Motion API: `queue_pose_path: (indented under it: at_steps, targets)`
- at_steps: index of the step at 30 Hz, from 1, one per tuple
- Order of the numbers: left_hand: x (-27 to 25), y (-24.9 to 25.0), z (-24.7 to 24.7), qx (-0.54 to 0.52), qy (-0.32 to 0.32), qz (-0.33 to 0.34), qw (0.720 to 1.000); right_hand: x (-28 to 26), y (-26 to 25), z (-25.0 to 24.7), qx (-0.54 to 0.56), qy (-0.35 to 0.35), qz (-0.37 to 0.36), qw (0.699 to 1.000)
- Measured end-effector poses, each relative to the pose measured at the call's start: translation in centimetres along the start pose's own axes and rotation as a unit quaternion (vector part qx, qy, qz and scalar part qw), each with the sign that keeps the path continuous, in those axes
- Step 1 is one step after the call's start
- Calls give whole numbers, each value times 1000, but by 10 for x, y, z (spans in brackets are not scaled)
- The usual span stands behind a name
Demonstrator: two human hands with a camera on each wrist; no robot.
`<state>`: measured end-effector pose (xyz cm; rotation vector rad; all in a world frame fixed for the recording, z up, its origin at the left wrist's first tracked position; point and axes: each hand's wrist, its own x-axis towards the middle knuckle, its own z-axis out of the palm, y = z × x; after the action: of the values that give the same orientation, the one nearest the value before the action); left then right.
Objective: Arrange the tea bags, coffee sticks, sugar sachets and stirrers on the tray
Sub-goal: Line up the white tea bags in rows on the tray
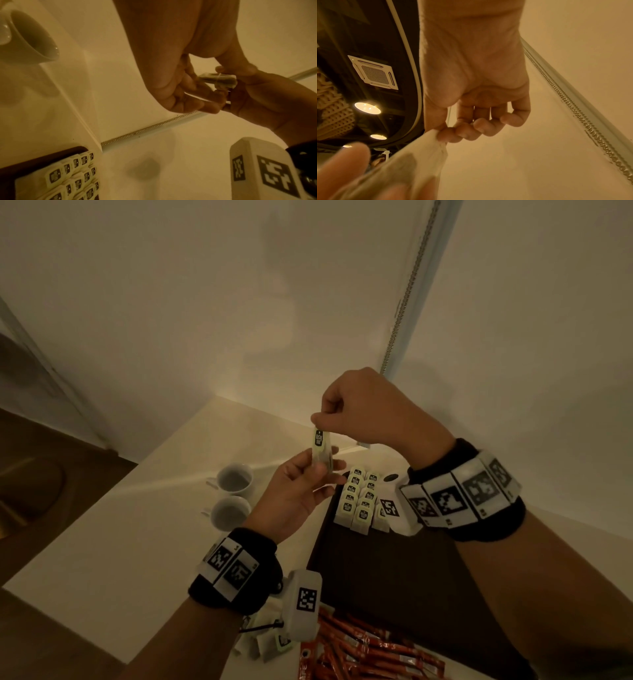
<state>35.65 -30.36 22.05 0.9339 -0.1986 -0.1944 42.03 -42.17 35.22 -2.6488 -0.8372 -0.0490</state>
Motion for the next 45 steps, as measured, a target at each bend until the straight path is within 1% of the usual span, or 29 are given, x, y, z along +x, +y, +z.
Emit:
queue_pose_path:
  at_steps: [3,7,12,14,17,20,23,27,33,37,40,43,45]
  targets:
    - [-1,1,1,-3,8,1,1000,-1,0,-1,16,-1,-5,1000]
    - [1,4,1,0,19,10,1000,-5,2,-1,36,18,-19,999]
    - [3,8,4,21,54,28,998,-7,10,5,68,41,-26,996]
    - [3,10,7,39,85,45,995,-9,12,7,89,46,-28,995]
    - [7,11,8,109,125,79,983,-12,17,10,161,40,-29,986]
    - [10,12,6,150,126,104,975,-14,22,14,199,55,-32,978]
    - [10,12,6,154,120,129,972,-17,24,14,225,88,-41,969]
    - [11,11,9,138,163,155,965,-20,25,9,245,108,-49,962]
    - [13,6,12,106,154,139,972,-20,26,3,209,119,-43,970]
    - [13,5,16,114,138,109,978,-22,26,3,178,115,-34,977]
    - [12,3,15,119,135,78,981,-25,31,5,199,116,-20,973]
    - [6,0,5,160,152,47,974,-33,53,17,242,123,22,962]
    - [-4,-1,-9,195,164,29,967,-42,78,34,247,106,70,961]
